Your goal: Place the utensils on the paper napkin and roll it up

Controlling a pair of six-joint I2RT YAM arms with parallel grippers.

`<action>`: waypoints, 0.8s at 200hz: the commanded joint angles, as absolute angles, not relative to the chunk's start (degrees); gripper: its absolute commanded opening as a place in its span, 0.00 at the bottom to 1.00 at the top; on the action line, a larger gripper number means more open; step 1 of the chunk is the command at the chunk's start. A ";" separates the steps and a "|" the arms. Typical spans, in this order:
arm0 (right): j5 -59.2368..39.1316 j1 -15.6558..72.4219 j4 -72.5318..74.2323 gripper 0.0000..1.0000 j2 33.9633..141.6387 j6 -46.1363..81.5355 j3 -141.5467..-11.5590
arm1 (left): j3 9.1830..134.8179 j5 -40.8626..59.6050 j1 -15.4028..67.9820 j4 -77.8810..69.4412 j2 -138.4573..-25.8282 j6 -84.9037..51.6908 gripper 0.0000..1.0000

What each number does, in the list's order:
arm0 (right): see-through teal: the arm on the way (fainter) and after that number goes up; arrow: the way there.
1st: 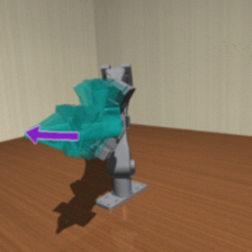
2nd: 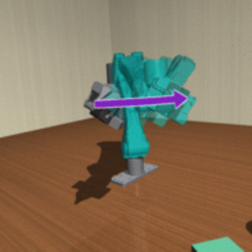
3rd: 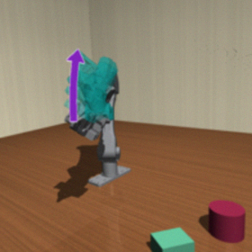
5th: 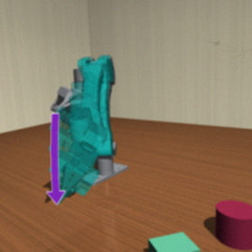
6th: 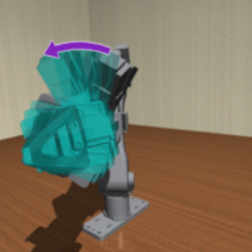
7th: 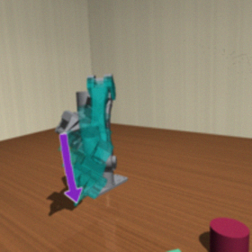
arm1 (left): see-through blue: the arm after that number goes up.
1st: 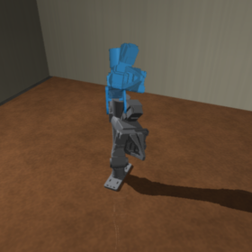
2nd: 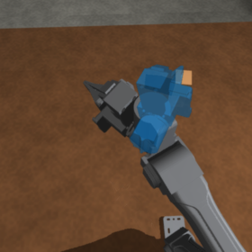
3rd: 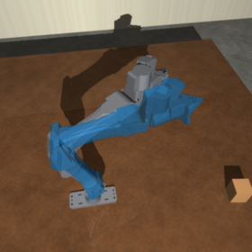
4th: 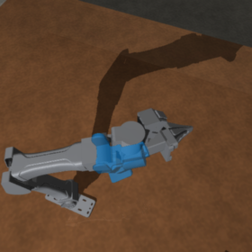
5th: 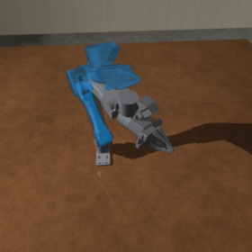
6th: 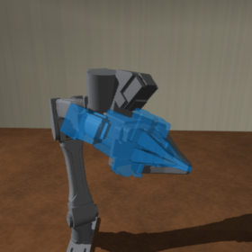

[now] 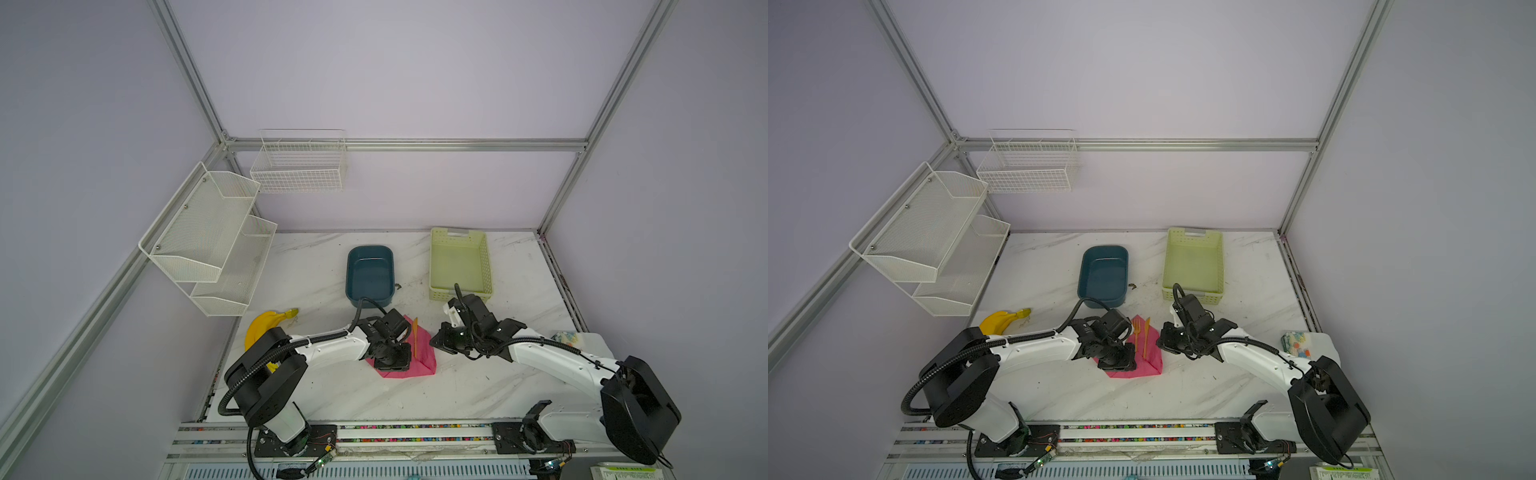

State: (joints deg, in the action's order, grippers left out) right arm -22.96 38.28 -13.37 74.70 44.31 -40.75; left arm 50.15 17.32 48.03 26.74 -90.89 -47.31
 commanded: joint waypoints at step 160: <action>-21.41 38.50 -14.88 0.00 75.50 43.26 -41.88 | 56.99 21.19 52.91 20.86 -95.67 -50.17 0.11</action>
